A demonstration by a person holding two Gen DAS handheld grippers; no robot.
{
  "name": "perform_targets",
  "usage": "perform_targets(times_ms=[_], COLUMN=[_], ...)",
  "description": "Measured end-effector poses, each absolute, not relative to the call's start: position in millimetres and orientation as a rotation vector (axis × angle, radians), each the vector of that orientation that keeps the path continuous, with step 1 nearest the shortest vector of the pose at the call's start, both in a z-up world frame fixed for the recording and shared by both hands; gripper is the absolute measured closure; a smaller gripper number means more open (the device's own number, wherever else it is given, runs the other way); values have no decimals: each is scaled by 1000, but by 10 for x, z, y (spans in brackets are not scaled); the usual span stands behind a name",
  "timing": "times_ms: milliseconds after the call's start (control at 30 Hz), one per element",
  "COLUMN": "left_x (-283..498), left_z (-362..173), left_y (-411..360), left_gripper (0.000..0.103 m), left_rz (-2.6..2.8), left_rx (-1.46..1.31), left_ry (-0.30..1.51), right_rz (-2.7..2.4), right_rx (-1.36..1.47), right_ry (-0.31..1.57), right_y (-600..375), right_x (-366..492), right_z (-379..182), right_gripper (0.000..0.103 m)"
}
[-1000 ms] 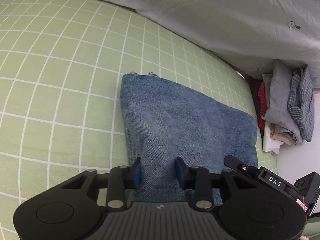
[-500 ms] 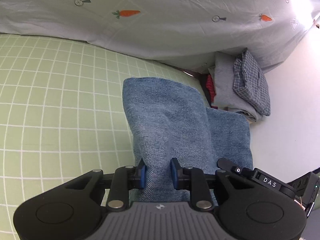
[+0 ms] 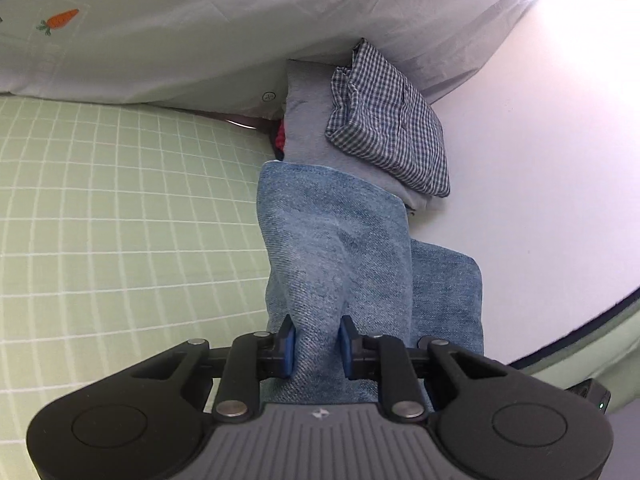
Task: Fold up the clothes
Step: 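Carry the jeans bundle with both grippers onto the folded clothes stack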
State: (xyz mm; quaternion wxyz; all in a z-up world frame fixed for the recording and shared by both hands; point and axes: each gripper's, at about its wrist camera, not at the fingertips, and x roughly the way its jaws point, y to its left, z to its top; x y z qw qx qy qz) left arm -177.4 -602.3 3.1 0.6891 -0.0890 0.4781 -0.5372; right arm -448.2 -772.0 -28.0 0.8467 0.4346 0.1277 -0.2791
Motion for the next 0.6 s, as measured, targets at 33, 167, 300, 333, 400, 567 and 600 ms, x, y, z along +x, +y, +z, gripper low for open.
perform_targets(times_ms=[33, 167, 300, 333, 400, 567, 600], left_x=[-1846, -2008, -1943, -1905, -1805, -1366, -1259], left_z=[88, 412, 809, 916, 1143, 1537, 1534], left_y=[-6201, -6927, -7606, -7784, -8159, -9095, -9282], left_gripper=[81, 81, 81, 81, 81, 78, 76], left_rz=[-1210, -1230, -1254, -1260, -1271, -1258, -1228], left_rx=[-212, -244, -275, -277, -273, -264, -260], left_ry=[1052, 980, 896, 869, 805, 693, 690], right_rz=[-577, -532, -499, -495, -487, -502, -516], right_rx=[895, 805, 660, 623, 567, 452, 456], right_ry=[262, 220, 175, 158, 119, 34, 31], right_y=[-7917, -8705, -9436, -9611, -9964, -10871, -11073], right_x=[-4552, -4749, -4692, -4645, -4529, -4024, -3876], right_z=[-193, 206, 673, 785, 982, 1315, 1297], right_gripper=[70, 70, 70, 70, 70, 68, 65])
